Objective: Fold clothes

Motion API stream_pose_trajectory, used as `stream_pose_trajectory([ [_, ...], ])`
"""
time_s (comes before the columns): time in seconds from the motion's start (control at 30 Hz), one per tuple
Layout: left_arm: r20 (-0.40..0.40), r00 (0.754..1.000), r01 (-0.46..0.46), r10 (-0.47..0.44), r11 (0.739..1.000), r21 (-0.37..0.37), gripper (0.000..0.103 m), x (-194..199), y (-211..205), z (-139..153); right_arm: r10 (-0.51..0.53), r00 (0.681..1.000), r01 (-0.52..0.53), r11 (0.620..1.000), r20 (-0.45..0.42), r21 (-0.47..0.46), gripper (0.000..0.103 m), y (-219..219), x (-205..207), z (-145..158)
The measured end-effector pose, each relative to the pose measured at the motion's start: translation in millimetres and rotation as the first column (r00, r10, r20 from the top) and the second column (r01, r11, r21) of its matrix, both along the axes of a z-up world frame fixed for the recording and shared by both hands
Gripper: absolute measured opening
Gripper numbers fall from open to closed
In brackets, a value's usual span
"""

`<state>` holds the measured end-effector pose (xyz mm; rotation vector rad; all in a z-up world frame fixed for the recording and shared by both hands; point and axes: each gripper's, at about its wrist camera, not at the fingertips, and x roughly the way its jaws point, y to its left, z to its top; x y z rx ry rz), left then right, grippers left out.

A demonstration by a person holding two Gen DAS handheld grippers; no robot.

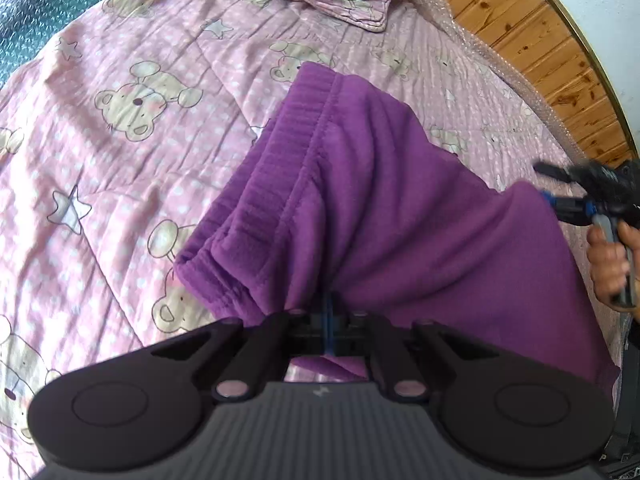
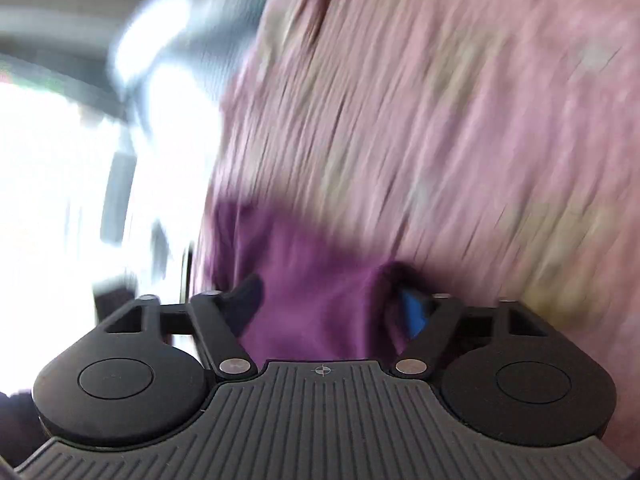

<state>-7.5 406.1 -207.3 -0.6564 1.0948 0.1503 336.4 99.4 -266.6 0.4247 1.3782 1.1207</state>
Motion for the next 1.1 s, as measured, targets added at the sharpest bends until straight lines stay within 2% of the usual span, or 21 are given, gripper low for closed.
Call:
stream_pose_trajectory([
  [0.1, -0.004, 1.000, -0.005, 0.005, 0.999, -0.032, 0.004, 0, 5, 0, -0.196, 0.981, 0.196, 0.981, 0.018, -0.014, 0.023, -28, 23, -13],
  [0.17, -0.012, 1.000, 0.000, -0.001, 0.998, -0.056, 0.003, 1, 7, 4, -0.225, 0.974, 0.226, 0.973, 0.033, -0.043, 0.022, -44, 31, -12],
  [0.23, 0.074, 0.996, 0.053, -0.047, 0.995, -0.087, 0.010, 12, 7, 29, -0.228, 0.971, 0.231, 0.972, 0.071, -0.035, 0.025, -62, 32, 4],
  [0.27, 0.131, 0.989, 0.079, -0.067, 0.992, -0.096, 0.014, 18, 8, 42, -0.200, 0.972, 0.206, 0.978, 0.127, -0.035, 0.026, -66, 26, 20],
  [0.33, 0.201, 0.976, 0.102, -0.088, 0.993, -0.062, 0.032, 42, 12, 55, -0.111, 0.962, 0.131, 0.989, 0.250, -0.064, 0.033, -64, 1, 50],
  [0.4, 0.223, 0.969, 0.116, -0.108, 0.993, -0.023, 0.034, 73, 17, 49, 0.004, 0.926, 0.037, 0.994, 0.379, -0.102, 0.033, -46, -35, 69],
  [0.47, 0.185, 0.973, 0.133, -0.138, 0.990, 0.038, 0.032, 103, 21, 29, 0.105, 0.877, -0.035, 0.987, 0.470, -0.155, 0.033, -22, -71, 68],
  [0.5, 0.139, 0.979, 0.135, -0.146, 0.987, 0.090, 0.021, 116, 24, 15, 0.148, 0.848, -0.052, 0.979, 0.509, -0.198, 0.032, -11, -87, 63],
  [0.53, 0.137, 0.983, 0.109, -0.121, 0.990, 0.093, 0.004, 120, 30, 9, 0.192, 0.816, -0.066, 0.968, 0.545, -0.242, 0.032, -1, -102, 58],
  [0.57, 0.136, 0.986, 0.084, -0.097, 0.992, 0.096, 0.004, 123, 36, 3, 0.235, 0.787, -0.055, 0.948, 0.570, -0.315, 0.032, 4, -111, 46],
  [0.6, 0.135, 0.988, 0.059, -0.072, 0.993, 0.099, 0.004, 127, 41, -3, 0.278, 0.760, -0.031, 0.918, 0.587, -0.394, 0.017, 7, -118, 33],
  [0.63, 0.137, 0.989, 0.050, -0.061, 0.995, 0.086, 0.004, 127, 44, -3, 0.282, 0.735, -0.002, 0.910, 0.616, -0.414, 0.014, 0, -121, 29],
  [0.7, 0.143, 0.986, 0.063, -0.083, 0.988, 0.138, 0.004, 127, 37, -1, 0.266, 0.739, 0.070, 0.883, 0.619, -0.463, 0.013, -20, -120, 34],
  [0.8, 0.166, 0.984, 0.043, -0.067, 0.988, 0.148, 0.003, 119, 30, 15, 0.274, 0.738, 0.136, 0.834, 0.616, -0.535, 0.012, -40, -124, 39],
  [0.83, 0.192, 0.979, 0.042, -0.071, 0.988, 0.149, 0.015, 111, 27, 25, 0.270, 0.734, 0.148, 0.832, 0.623, -0.535, 0.020, -44, -132, 46],
  [0.9, 0.252, 0.957, 0.117, -0.145, 0.985, 0.124, 0.024, 89, 12, 43, 0.256, 0.719, 0.137, 0.859, 0.646, -0.493, 0.029, -41, -158, 69],
  [0.93, 0.266, 0.947, 0.158, -0.182, 0.981, 0.108, 0.024, 77, 4, 48, 0.247, 0.724, 0.117, 0.876, 0.644, -0.468, 0.034, -35, -172, 76],
  [0.97, 0.239, 0.948, 0.186, -0.212, 0.975, 0.124, 0.024, 65, -2, 44, 0.238, 0.732, 0.097, 0.891, 0.638, -0.444, 0.042, -28, -187, 81],
  [1.0, 0.209, 0.954, 0.190, -0.216, 0.972, 0.138, 0.024, 54, -3, 38, 0.240, 0.744, 0.074, 0.898, 0.624, -0.434, 0.043, -23, -201, 78],
  [1.07, 0.159, 0.973, 0.147, -0.165, 0.982, 0.119, 0.019, 31, 9, 19, 0.257, 0.758, 0.051, 0.893, 0.599, -0.448, 0.043, -19, -228, 62],
  [1.1, 0.152, 0.979, 0.118, -0.132, 0.988, 0.096, 0.004, 20, 17, 12, 0.270, 0.758, 0.060, 0.878, 0.594, -0.476, 0.042, -21, -240, 50],
])
